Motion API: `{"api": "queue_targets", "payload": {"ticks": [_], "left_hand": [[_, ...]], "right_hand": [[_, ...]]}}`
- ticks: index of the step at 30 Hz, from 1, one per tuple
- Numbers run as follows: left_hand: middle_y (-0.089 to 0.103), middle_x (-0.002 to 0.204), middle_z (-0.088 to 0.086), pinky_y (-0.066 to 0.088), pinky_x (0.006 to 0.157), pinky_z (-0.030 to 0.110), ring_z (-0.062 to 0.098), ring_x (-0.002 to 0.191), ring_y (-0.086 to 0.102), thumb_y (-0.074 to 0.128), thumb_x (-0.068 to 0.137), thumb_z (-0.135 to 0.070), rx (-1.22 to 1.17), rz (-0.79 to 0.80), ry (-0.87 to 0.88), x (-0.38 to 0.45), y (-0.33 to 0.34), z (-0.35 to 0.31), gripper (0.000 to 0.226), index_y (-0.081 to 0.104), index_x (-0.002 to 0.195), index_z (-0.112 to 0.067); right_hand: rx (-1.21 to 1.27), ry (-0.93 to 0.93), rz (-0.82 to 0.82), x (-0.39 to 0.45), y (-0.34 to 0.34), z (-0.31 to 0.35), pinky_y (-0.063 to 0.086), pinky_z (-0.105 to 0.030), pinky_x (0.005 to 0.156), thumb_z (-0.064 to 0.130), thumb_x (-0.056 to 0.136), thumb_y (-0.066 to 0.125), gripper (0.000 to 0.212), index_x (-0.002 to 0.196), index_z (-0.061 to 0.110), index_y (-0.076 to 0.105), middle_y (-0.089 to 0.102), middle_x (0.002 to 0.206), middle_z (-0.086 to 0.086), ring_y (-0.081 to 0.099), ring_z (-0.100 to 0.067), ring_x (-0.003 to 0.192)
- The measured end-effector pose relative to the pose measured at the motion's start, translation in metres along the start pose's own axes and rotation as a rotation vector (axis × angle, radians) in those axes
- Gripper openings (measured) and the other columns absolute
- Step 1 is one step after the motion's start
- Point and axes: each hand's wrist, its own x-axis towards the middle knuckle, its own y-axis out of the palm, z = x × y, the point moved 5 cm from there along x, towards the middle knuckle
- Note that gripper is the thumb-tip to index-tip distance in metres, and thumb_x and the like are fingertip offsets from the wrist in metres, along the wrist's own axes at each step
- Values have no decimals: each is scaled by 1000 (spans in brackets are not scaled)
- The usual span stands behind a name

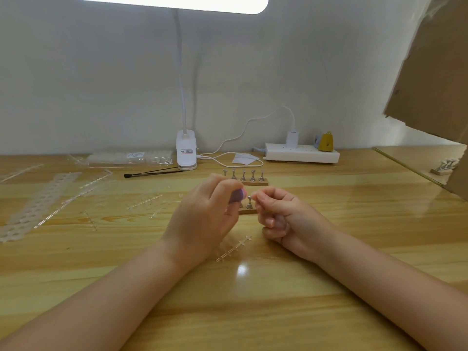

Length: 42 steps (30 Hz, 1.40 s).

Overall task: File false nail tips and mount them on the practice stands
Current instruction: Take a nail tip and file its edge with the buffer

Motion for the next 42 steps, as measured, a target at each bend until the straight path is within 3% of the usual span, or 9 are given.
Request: {"api": "queue_targets", "payload": {"ticks": [3, 8, 14, 18, 22, 31, 34, 38, 42], "left_hand": [[62, 97, 14, 53, 71, 35, 26, 81, 62, 53, 91, -8, -35, -5, 126, 1, 5, -15, 20, 53, 110, -8], [60, 105, 14, 55, 65, 42, 29, 83, 61, 43, 87, -11, 22, 74, -25, -4, 11, 2, 31, 57, 114, -4], [54, 114, 7, 52, 77, 28, 21, 95, 59, 51, 90, -10, -69, 92, 37, -5, 18, -1, 33, 46, 122, -15], [61, 107, 13, 55, 63, 38, 30, 84, 63, 58, 85, 0, 30, 119, -36, -6, 15, 6, 30, 57, 114, -6], [62, 100, 13, 53, 71, 35, 26, 84, 62, 50, 90, -10, -32, -2, 67, 2, 4, -9, 22, 48, 112, -11], [63, 90, 13, 53, 70, 44, 28, 78, 62, 60, 87, -6, 49, -5, 31, 2, 1, -5, 16, 65, 100, 1], [64, 90, 10, 51, 74, 35, 24, 80, 61, 60, 90, -11, 45, 21, 149, 0, 6, -17, 14, 62, 103, -7], [64, 85, 15, 53, 62, 43, 32, 71, 63, 71, 81, 0, 72, 49, 10, 0, 6, 0, 7, 69, 87, 4], [64, 90, 13, 53, 72, 43, 28, 79, 64, 61, 85, -5, -64, -35, 21, 1, -1, -5, 18, 61, 103, -2]], "right_hand": [[-21, -10, 26, 0, 1, -1, 25, -15, 37, 18, 79, 63, 11, 89, 12, 60, 54, 66, 2, 41, -6, 47], [10, -2, 50, 0, 1, 0, 24, -15, 36, 18, 82, 60, 5, 84, 14, 58, 52, 69, 2, 41, -7, 48], [6, -13, 65, 0, 2, 0, 24, -15, 36, 18, 82, 60, 7, 86, 15, 55, 54, 68, 2, 41, -6, 46], [37, -11, 38, 1, -1, 0, 24, -15, 35, 17, 83, 59, 2, 82, 16, 60, 52, 71, 0, 40, -7, 46], [10, -11, 6, 1, -1, 0, 23, -15, 36, 17, 78, 63, 7, 84, 14, 62, 50, 66, 1, 39, -7, 45], [-16, 20, -12, 1, 0, 1, 21, -17, 38, 16, 75, 63, 5, 75, 13, 67, 44, 64, 0, 38, -7, 45], [-27, 34, 5, -1, 1, 1, 21, -17, 38, 15, 74, 62, 9, 81, 11, 61, 46, 64, 0, 38, -7, 46], [4, 94, 30, -1, 1, 1, 19, -17, 39, 17, 78, 56, 9, 72, 11, 52, 42, 62, 3, 37, -6, 46], [-5, 57, 0, -1, 1, 1, 19, -17, 39, 16, 78, 59, 6, 78, 11, 57, 46, 63, 3, 37, -7, 46]]}}
